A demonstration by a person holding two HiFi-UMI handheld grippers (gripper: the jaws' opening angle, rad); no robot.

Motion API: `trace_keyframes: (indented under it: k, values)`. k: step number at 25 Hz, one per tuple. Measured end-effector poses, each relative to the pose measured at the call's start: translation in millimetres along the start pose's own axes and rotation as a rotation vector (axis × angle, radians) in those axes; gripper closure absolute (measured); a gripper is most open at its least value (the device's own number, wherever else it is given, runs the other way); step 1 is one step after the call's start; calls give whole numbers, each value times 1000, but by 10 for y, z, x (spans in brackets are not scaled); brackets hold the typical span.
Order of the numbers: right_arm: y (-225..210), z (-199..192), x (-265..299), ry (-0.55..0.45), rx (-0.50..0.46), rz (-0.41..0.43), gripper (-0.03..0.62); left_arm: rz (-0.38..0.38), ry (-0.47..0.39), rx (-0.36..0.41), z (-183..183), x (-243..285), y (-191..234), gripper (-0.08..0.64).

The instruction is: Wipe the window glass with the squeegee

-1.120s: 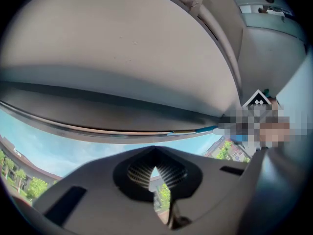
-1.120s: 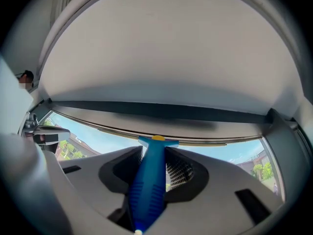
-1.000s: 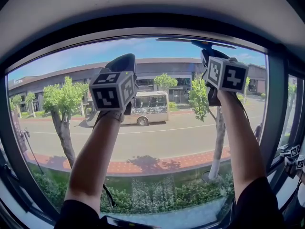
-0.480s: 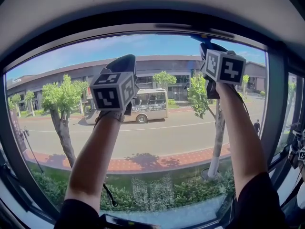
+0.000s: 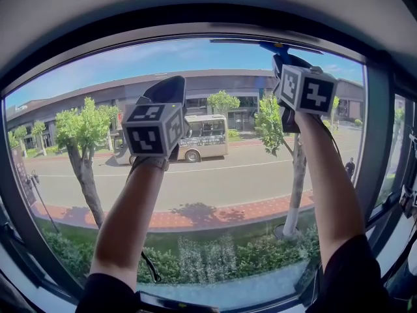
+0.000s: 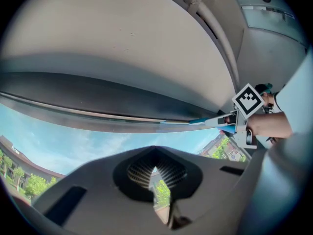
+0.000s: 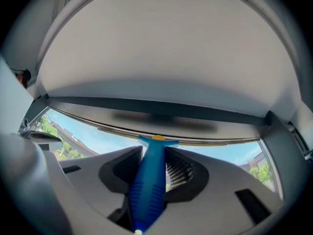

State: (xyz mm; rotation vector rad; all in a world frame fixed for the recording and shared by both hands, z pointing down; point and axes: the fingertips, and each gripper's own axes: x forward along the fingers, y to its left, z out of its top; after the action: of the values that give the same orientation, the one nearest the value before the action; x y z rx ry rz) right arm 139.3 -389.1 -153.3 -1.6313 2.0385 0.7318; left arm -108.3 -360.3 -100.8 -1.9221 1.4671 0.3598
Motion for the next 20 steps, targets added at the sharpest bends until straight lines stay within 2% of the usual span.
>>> trace_keyframes:
  k: [7,20]
  values:
    - [-69,-83,-27,-6,-1,1,449,3,19,-15,-142,14,-53,560]
    - [59,-322,-259,9,-1,12,449,5,32,-31,-222,-180,-48,560]
